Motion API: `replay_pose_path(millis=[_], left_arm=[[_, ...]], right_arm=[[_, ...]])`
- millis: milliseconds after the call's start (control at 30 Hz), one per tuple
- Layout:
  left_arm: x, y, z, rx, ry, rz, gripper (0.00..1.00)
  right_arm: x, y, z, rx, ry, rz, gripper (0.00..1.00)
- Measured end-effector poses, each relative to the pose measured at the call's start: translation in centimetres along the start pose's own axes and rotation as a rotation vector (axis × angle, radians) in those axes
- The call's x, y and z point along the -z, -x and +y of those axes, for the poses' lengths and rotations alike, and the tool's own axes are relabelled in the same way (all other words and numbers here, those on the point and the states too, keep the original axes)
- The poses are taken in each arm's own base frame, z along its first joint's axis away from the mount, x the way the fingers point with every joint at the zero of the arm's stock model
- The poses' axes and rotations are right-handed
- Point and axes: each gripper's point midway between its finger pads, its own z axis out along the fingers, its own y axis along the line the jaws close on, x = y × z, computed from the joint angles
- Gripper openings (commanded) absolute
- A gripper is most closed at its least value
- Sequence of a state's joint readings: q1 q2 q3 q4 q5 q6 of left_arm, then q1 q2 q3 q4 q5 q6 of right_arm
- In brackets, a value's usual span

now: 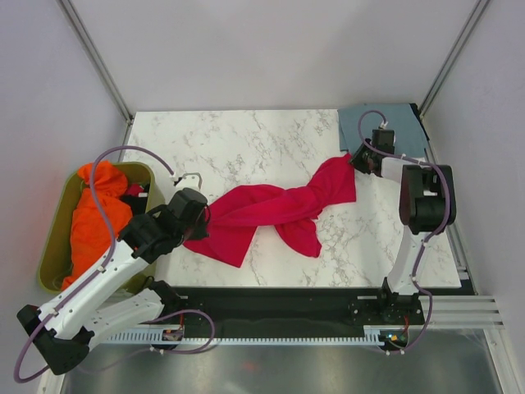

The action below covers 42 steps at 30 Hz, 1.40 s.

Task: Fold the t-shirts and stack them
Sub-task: Flatten the tshirt out

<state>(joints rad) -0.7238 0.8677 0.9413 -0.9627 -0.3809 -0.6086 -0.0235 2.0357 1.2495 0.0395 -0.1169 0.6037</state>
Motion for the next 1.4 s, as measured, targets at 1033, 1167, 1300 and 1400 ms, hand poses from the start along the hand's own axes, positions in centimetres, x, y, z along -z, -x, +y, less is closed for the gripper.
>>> replay_pose_path(millis=[1033, 1167, 1300, 1400], left_arm=[[27.3, 20.0, -0.6, -0.215, -0.399, -0.837, 0.02], [31.7, 19.9, 0.7, -0.266, -0.459, -0.989, 0.02], [33.9, 20.3, 1.2, -0.288, -0.47, -1.084, 0.02], [33.7, 21.6, 0.7, -0.304, -0.445, -1.099, 0.02]], right_arm=[[65.7, 12.2, 13.6, 0.066, 0.492, -1.047, 0.0], [71.3, 11.0, 11.2, 0.024, 0.449, -1.17, 0.0], [73.4, 10.6, 9.5, -0.002, 0.382, -1.212, 0.0], [74.2, 12.0, 9.8, -0.007, 0.355, -1.232, 0.0]])
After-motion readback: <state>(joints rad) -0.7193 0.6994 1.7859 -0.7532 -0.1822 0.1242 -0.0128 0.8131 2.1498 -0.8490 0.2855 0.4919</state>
